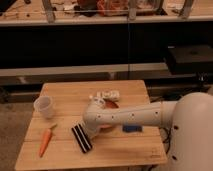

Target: Push the eraser across the table

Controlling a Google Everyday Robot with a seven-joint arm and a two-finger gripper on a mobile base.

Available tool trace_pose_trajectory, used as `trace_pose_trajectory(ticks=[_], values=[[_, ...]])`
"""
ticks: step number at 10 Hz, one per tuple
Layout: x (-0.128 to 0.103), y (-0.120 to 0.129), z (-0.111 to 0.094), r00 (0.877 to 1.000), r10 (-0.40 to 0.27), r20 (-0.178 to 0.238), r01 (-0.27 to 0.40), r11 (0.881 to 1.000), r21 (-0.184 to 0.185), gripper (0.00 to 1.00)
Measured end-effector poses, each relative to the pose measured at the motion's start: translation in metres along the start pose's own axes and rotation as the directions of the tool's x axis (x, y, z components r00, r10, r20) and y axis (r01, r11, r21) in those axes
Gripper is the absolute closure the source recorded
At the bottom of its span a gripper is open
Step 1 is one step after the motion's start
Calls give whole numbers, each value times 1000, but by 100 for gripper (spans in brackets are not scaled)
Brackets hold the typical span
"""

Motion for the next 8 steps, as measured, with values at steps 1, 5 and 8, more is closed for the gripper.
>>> trace_pose_trajectory(ticks=[1, 5, 8], values=[[0, 0, 0, 1000, -2, 1, 2, 1000, 0, 100], [0, -1, 1, 1000, -4, 1, 4, 1000, 1, 100], [-1, -1, 1, 1000, -9, 2, 9, 1000, 2, 100]])
